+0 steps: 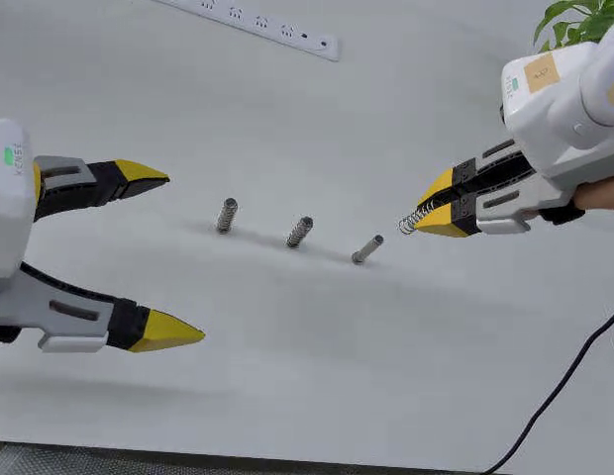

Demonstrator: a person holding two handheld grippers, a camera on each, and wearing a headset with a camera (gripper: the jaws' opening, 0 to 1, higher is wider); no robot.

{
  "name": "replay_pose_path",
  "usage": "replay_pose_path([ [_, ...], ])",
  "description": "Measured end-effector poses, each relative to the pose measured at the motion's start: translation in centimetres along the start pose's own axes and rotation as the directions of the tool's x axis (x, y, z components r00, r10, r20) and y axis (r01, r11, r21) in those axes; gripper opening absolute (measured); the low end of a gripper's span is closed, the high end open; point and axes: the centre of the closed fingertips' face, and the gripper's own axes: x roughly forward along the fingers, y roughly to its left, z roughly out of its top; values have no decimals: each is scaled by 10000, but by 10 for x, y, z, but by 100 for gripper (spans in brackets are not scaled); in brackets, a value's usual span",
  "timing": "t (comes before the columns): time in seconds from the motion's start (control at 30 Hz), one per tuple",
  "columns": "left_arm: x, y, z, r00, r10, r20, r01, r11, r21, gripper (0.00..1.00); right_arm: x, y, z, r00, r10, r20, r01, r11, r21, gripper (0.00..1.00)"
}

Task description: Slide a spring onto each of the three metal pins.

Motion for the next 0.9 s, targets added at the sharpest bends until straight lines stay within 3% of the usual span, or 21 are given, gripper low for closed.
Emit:
replay_pose_path([
  [0.07,-1,1,-3,10000,-19,28,19,10000,-62,98,4,-3,-2,10000,10,-81,-10,10000,4,6],
  [0.27,1,2,-11,9997,-244,17,245,9995,-214,99,16,-7,-7,9995,-16,-316,20,9999,139,6],
  [0.5,-1,4,-15,9998,-189,64,191,9993,-319,99,36,-10,-15,9982,70,-592,-62,9999,145,6],
  [0.9,-1,4,-15,9995,-120,305,138,9981,-593,99,41,-7,-16,9968,315,-736,-298,9993,236,6],
])
